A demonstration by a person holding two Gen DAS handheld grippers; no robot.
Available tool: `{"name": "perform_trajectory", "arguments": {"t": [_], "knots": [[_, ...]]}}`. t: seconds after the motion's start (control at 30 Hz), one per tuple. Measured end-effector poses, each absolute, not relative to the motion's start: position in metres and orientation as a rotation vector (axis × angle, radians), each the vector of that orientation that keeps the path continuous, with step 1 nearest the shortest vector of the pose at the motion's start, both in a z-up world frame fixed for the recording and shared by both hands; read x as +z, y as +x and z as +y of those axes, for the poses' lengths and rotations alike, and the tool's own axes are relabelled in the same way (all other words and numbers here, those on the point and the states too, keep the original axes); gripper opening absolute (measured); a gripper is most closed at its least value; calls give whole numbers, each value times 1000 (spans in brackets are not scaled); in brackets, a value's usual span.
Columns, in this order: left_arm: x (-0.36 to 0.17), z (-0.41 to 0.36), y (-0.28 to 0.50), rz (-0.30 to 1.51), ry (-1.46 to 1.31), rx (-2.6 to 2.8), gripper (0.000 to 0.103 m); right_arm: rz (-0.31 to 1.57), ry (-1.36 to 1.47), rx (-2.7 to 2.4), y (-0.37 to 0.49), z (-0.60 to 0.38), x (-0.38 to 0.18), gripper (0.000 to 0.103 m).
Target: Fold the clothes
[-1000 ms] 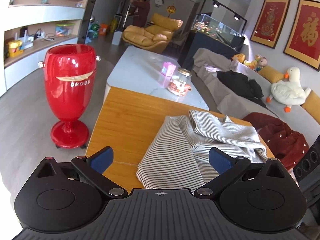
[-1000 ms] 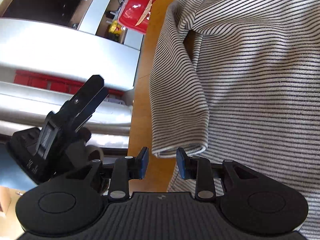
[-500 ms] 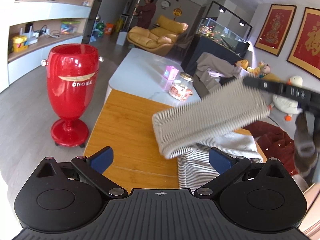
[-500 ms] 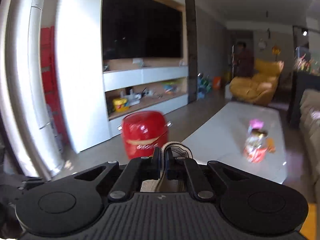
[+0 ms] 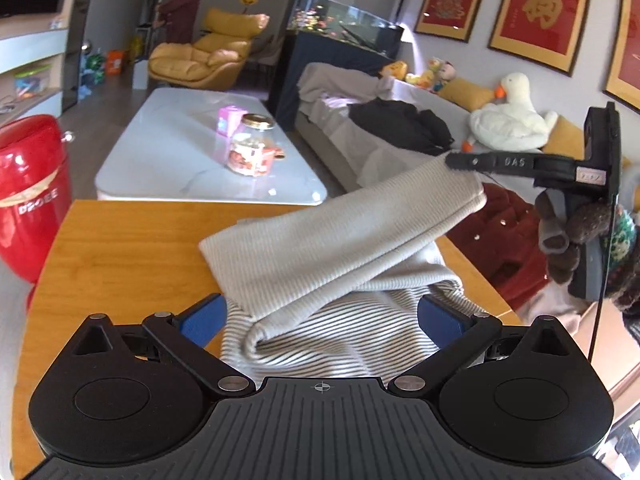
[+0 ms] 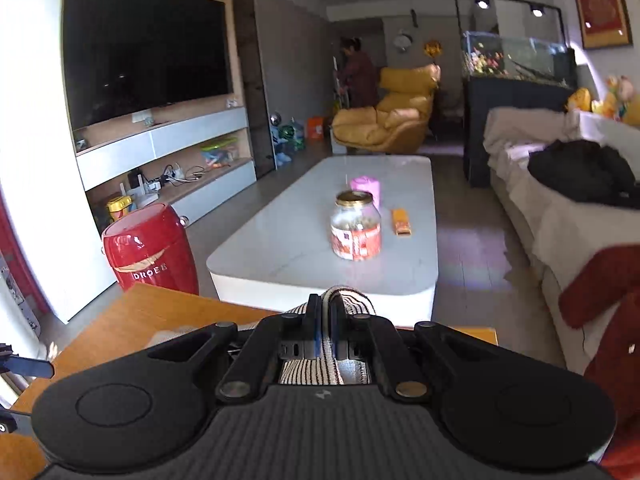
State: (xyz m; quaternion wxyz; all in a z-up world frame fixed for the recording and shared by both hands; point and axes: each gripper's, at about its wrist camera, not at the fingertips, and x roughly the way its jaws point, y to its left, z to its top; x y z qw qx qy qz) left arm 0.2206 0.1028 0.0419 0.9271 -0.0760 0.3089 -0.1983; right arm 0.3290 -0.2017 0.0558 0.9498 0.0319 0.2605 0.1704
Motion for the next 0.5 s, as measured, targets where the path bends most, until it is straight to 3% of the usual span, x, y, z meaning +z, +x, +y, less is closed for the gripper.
{"name": "perform_trajectory", "arguments": {"t": [0.23, 0.33, 0.43, 0.5], "knots": [[4, 57, 291, 707, -153, -415, 103, 719, 120, 272, 347, -209, -22, 6], [-23, 54, 313, 772, -157, -357, 103, 722, 142, 270, 340, -213, -30, 13], [-33, 52, 312, 748, -125, -355, 103, 656, 158, 284, 326, -216, -13, 45], [-35, 50, 308, 738, -92, -358, 103, 598, 174, 323, 319, -212, 2, 56]]}}
